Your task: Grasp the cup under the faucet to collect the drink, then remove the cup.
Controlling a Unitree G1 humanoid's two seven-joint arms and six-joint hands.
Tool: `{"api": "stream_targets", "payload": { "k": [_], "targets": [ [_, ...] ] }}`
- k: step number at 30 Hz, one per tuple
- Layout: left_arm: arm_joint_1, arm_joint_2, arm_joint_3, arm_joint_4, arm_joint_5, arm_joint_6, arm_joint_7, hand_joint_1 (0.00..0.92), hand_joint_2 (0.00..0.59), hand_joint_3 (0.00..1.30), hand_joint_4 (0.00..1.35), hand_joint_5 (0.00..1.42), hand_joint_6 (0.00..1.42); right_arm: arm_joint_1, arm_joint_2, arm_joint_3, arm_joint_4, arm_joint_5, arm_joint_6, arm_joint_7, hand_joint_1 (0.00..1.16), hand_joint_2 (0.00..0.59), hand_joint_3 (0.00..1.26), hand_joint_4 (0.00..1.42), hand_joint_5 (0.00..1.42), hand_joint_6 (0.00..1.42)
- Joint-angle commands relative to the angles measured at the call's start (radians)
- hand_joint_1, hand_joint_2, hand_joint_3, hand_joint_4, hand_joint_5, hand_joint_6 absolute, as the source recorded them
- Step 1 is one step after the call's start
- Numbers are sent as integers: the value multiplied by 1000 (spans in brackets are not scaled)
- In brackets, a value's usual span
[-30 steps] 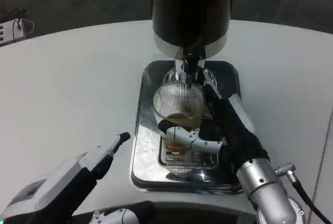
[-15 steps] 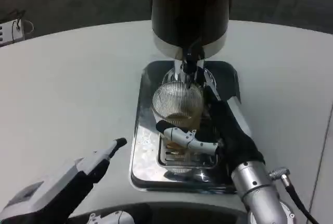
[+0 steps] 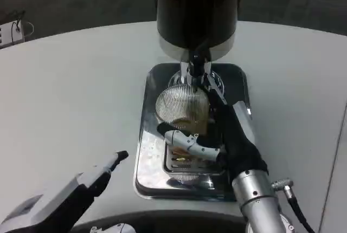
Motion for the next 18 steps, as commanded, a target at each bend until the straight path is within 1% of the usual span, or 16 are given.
{"api": "stream_targets", "payload": {
  "k": [1, 7, 10, 18],
  "targets": [
    [7, 14, 6, -9, -14, 17, -21, 0, 40, 0, 0, 0, 0, 15, 34, 29, -2, -20, 1, -27, 807, 218, 102, 130, 240, 173],
    [4, 23, 7, -1, -27, 28, -34, 0, 40, 0, 0, 0, 0, 18, 54, 49, 27, -45, -9, -77, 819, 228, 126, 163, 275, 195],
    [3, 30, 6, 2, -31, 32, -38, 0, 40, 0, 0, 0, 0, 13, 61, 64, 49, -70, -6, -104, 819, 229, 121, 156, 277, 185],
    [-3, 49, 9, 26, -52, 30, -46, 0, 40, 0, 0, 0, 2, -4, 60, 77, 96, -90, 7, -121, 820, 230, 68, 88, 245, 130]
  ]
}}
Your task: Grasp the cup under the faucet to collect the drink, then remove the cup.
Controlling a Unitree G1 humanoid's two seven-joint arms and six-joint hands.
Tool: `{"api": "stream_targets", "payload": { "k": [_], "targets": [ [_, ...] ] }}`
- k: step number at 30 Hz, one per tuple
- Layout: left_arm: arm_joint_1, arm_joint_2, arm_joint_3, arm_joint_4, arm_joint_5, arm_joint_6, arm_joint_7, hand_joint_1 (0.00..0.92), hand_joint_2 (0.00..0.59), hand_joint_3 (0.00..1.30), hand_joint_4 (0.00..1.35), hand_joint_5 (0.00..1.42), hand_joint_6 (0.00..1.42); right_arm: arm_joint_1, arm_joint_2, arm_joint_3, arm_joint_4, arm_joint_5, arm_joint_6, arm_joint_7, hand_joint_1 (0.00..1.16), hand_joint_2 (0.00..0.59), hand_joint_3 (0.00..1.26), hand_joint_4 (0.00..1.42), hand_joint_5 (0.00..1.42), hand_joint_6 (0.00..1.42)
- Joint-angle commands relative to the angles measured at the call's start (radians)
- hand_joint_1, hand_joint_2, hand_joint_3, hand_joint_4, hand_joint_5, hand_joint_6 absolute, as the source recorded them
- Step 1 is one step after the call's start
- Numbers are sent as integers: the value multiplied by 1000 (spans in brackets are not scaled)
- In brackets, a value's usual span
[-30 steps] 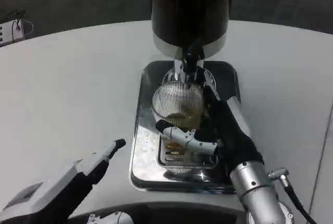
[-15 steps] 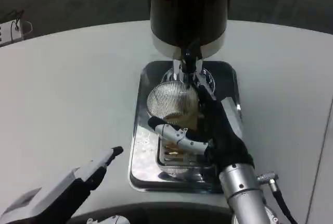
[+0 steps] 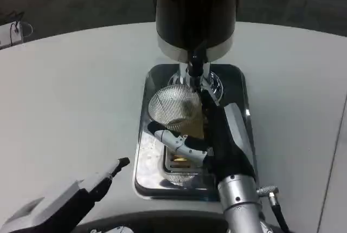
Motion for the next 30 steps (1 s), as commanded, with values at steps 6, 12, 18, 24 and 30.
{"api": "stream_targets", "payload": {
  "k": [6, 12, 18, 24, 30],
  "targets": [
    [-7, 29, 3, 35, -32, 1, -23, 0, 41, 0, 0, 0, 5, -9, 16, 15, 68, -18, 22, -22, 820, 230, 58, 77, 240, 129],
    [-18, 39, 0, 48, -44, 7, -30, 0, 41, 0, 0, 0, 7, -28, 21, 4, 104, -5, 22, -46, 820, 230, 71, 104, 281, 179],
    [-32, 45, -9, 57, -42, 15, -34, 0, 41, 0, 0, 0, 8, -37, 37, -10, 130, 11, 19, -71, 824, 232, 142, 195, 342, 276],
    [-42, 49, -15, 60, -44, 29, -39, 0, 41, 0, 0, 0, 9, -32, 56, -31, 140, 24, 12, -107, 833, 234, 244, 326, 446, 434],
    [-51, 49, -22, 63, -48, 44, -43, 0, 41, 0, 0, 0, 9, -26, 80, -47, 140, 55, -7, -152, 851, 228, 341, 442, 585, 642]
  ]
}}
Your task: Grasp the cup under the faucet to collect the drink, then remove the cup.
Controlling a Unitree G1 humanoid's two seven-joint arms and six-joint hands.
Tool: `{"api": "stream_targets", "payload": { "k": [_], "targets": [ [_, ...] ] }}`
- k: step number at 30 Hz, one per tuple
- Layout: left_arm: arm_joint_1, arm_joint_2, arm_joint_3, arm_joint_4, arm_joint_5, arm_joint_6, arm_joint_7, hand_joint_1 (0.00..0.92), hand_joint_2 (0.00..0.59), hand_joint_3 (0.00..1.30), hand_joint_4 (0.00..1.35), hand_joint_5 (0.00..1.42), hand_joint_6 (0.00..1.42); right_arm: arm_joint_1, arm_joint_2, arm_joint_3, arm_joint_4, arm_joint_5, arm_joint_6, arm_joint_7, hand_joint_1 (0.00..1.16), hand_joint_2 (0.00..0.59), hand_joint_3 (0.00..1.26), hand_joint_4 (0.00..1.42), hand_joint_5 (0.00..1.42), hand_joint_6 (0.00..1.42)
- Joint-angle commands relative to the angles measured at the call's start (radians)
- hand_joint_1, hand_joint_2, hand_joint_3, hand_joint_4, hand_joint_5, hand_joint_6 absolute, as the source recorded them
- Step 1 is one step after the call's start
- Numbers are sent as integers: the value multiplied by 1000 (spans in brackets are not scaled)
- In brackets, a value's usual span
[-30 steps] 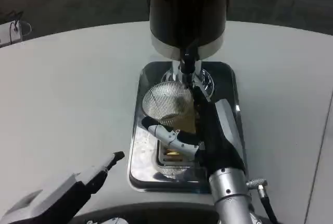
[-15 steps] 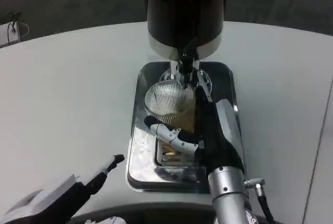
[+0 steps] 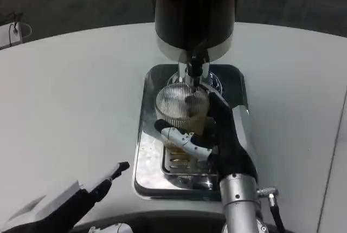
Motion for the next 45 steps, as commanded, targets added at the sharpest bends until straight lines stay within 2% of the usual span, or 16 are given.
{"api": "stream_targets", "payload": {
  "k": [1, 6, 9, 14, 19, 23, 28, 34, 45],
  "targets": [
    [-4, 13, -8, 12, -10, 15, -14, 0, 41, 0, 0, 0, 11, 25, 61, -14, 24, 34, 2, -34, 853, 228, 359, 458, 612, 682],
    [-5, 16, -6, 13, -11, 18, -15, 0, 42, 0, 0, 0, 18, 25, 73, -16, 32, 53, -14, -78, 905, 236, 481, 638, 817, 978],
    [-4, 17, -4, 14, -13, 18, -15, 0, 42, 0, 0, 0, 20, 33, 76, -15, 30, 60, -30, -111, 922, 239, 560, 744, 928, 1105],
    [-12, 20, -10, 24, -16, 14, -14, 0, 42, 0, 0, 0, 22, 51, 73, -16, 15, 72, -62, -145, 940, 238, 669, 893, 1085, 1248],
    [-20, 21, -16, 33, -18, 13, -13, 0, 42, 0, 0, 0, 24, 66, 65, -20, -5, 83, -87, -141, 947, 232, 760, 1006, 1180, 1339],
    [-28, 23, -20, 42, -20, 8, -12, 0, 42, 0, 0, 0, 24, 85, 51, -18, -38, 94, -92, -114, 948, 232, 833, 1085, 1245, 1418],
    [-48, 27, -25, 59, -27, 4, -11, 0, 42, 0, 0, 0, 24, 132, 25, -13, -120, 103, -73, -31, 962, 235, 882, 1129, 1294, 1424],
    [-67, 32, -35, 77, -31, -2, -9, 0, 42, 0, 0, 0, 24, 214, 1, -11, -243, 101, -41, 78, 957, 222, 901, 1145, 1315, 1424],
    [-105, 32, -52, 108, -29, -10, -4, 0, 42, 0, 0, 0, 24, 364, -27, -7, -470, 108, 6, 205, 955, 222, 902, 1142, 1317, 1424]
  ]
}}
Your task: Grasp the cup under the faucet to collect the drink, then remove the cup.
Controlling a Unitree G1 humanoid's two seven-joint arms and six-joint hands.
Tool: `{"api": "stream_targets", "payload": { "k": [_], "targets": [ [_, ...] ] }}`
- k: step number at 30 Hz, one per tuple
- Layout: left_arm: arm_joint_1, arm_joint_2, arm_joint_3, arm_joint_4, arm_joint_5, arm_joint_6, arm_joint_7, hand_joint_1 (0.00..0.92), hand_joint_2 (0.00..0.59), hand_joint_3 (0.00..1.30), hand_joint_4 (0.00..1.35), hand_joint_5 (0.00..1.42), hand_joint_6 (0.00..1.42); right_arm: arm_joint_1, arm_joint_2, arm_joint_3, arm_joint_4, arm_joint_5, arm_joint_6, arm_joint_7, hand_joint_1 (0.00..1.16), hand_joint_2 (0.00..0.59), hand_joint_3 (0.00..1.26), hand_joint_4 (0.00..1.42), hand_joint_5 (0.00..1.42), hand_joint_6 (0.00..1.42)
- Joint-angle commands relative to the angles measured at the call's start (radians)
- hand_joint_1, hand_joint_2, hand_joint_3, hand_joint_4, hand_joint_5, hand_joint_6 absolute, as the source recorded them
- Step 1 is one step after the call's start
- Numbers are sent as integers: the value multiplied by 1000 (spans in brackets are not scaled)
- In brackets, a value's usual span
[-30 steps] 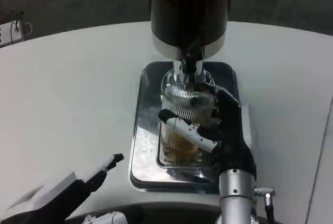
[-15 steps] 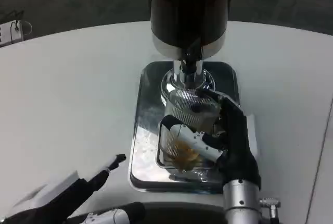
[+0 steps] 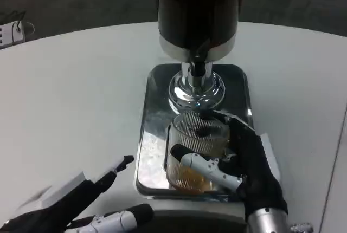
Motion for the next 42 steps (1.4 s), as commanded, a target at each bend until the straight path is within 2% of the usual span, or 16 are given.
{"api": "stream_targets", "payload": {
  "k": [1, 12, 17, 23, 31, 42],
  "targets": [
    [-9, 15, -12, 21, 4, -14, -2, 0, 42, 0, 0, 0, 24, 56, 2, 5, -114, 14, 1, 37, 955, 222, 904, 1142, 1317, 1424],
    [-67, 17, -33, 46, 10, -23, 3, 0, 42, 0, 0, 0, 24, 227, -56, -22, -388, 39, 10, 142, 949, 231, 912, 1142, 1317, 1424],
    [-94, 17, -36, 45, 10, -35, 7, 0, 42, 0, 0, 0, 24, 316, -100, -65, -535, 63, 21, 192, 949, 231, 918, 1142, 1317, 1424],
    [-115, 17, -43, 27, 13, -56, 7, 0, 42, 0, 0, 0, 24, 392, -150, -141, -684, 73, 18, 234, 948, 232, 921, 1142, 1317, 1424],
    [-117, 25, -41, -11, 6, -107, -4, 0, 42, 0, 0, 0, 15, 427, -186, -211, -779, 84, 1, 266, 948, 232, 922, 1142, 1317, 1424],
    [-41, 40, -19, -114, -14, -157, -23, 0, 42, 0, 0, 0, 10, 449, -251, -300, -851, 134, -38, 326, 948, 232, 922, 1142, 1317, 1424]
  ]
}}
